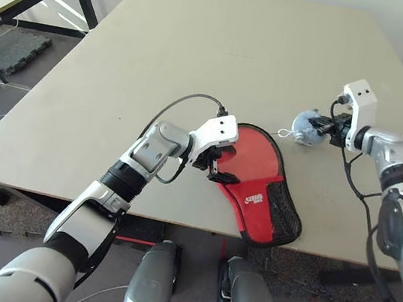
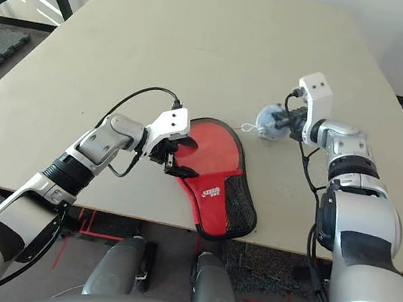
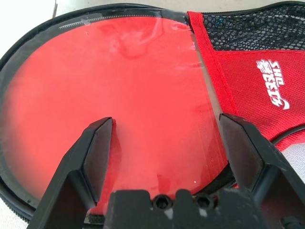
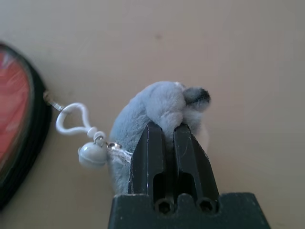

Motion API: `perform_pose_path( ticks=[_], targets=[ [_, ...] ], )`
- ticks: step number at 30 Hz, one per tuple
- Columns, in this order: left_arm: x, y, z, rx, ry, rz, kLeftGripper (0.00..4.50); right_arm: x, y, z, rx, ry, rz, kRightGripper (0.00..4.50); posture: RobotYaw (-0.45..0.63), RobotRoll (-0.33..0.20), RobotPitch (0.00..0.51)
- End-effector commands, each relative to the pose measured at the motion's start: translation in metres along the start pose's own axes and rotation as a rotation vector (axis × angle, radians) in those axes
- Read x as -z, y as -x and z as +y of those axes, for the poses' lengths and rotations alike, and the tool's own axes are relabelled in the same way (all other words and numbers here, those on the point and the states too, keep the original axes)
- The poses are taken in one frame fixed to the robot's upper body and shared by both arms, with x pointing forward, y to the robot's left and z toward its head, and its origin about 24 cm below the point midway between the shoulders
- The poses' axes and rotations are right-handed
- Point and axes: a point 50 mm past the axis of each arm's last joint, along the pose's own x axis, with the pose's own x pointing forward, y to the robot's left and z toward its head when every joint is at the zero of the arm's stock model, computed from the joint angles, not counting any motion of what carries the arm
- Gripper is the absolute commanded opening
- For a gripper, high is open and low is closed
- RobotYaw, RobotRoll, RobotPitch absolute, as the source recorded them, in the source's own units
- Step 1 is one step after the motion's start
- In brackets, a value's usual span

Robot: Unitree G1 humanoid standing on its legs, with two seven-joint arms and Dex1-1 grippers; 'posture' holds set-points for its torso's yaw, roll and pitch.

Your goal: Store the ping-pong paddle in its case and zip it.

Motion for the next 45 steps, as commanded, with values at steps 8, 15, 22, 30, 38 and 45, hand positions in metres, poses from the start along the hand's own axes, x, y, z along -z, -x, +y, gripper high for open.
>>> perform_pose_path(
  ticks=[8, 15, 22, 30, 38, 45],
  targets=[
    [0.017, -0.012, -0.005, 0.046, 0.040, 0.073, 4.50, 0.039, 0.038, 0.009, -0.216, -0.026, 0.214, 0.01, 0.03, 0.000, 0.116],
    [0.016, -0.012, -0.003, 0.045, 0.034, 0.074, 4.50, 0.047, 0.058, 0.028, -0.389, -0.065, 0.298, 0.01, 0.02, 0.000, 0.117],
    [0.014, -0.015, -0.003, 0.047, 0.033, 0.066, 4.50, 0.055, 0.077, 0.047, -0.539, -0.136, 0.356, 0.01, 0.02, 0.000, 0.112],
    [0.013, -0.017, -0.004, 0.050, 0.032, 0.060, 4.50, 0.068, 0.088, 0.069, -0.674, -0.184, 0.440, 0.01, 0.02, 0.000, 0.113],
    [0.013, -0.017, -0.004, 0.052, 0.033, 0.059, 4.50, 0.085, 0.104, 0.078, -0.719, -0.163, 0.570, 0.01, 0.01, 0.000, 0.112],
    [0.013, -0.017, -0.004, 0.051, 0.032, 0.057, 4.50, 0.092, 0.118, 0.070, -0.674, -0.175, 0.627, 0.01, 0.01, 0.000, 0.110]
  ],
)
